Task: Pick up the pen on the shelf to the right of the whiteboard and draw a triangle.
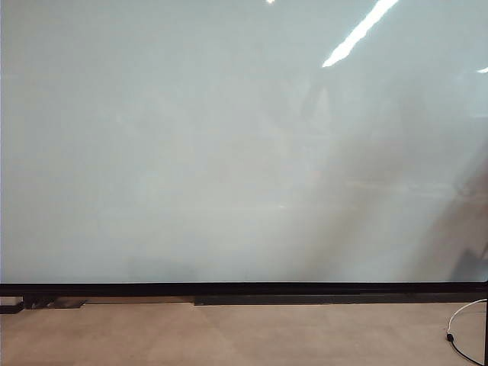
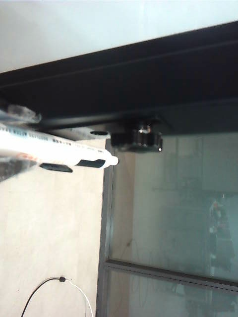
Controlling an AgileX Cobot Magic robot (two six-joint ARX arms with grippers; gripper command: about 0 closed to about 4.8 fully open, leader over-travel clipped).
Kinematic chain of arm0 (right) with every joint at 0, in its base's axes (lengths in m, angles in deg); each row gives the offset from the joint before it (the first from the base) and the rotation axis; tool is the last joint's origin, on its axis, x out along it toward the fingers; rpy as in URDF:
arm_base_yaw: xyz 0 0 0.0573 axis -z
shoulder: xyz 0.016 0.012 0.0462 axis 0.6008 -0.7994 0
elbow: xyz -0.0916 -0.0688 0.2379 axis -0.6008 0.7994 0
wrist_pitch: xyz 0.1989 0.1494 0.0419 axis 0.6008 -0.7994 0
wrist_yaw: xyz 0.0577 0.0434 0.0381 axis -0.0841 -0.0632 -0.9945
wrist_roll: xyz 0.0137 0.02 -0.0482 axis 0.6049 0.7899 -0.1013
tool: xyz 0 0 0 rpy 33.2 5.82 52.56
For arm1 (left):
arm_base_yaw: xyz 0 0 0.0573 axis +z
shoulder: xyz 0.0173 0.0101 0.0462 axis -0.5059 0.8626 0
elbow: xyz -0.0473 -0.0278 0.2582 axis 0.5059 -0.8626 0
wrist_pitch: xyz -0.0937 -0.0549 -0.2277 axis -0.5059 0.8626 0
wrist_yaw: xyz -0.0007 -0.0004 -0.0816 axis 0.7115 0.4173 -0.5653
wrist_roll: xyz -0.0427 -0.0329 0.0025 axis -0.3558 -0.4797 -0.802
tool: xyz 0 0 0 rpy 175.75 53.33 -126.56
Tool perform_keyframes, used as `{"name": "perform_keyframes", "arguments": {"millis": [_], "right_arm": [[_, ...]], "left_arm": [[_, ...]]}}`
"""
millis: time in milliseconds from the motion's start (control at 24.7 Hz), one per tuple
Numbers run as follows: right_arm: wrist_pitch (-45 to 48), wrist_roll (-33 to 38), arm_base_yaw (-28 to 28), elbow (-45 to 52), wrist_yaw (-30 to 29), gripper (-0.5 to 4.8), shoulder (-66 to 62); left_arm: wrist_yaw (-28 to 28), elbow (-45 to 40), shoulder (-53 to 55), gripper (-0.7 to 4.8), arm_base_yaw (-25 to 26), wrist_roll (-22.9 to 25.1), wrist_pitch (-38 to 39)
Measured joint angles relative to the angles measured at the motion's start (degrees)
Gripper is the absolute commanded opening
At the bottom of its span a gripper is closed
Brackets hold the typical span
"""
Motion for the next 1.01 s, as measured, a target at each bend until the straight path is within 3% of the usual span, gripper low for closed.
{"name": "perform_keyframes", "arguments": {"millis": [202,404,566,768,1011], "right_arm": [[-0.5,0.0,1.18,0.22,-0.42,0.84,1.46],[-0.72,0.0,5.77,-0.11,0.66,0.81,5.79],[-3.54,3.61,11.58,1.42,1.07,0.16,9.6],[-5.38,4.39,12.79,5.73,-1.46,-0.01,23.3],[-18.34,3.8,12.83,8.35,1.22,-0.01,44.35]], "left_arm": [[-0.02,0.0,0.0,-0.05,0.0,0.0,0.0],[0.0,0.0,0.0,-0.05,0.0,0.0,0.0],[0.0,0.0,0.0,-0.05,0.0,0.0,-0.02],[0.02,0.0,0.0,-0.05,0.0,0.0,-0.02],[0.0,0.0,0.0,-0.05,0.0,0.0,-0.02]]}}
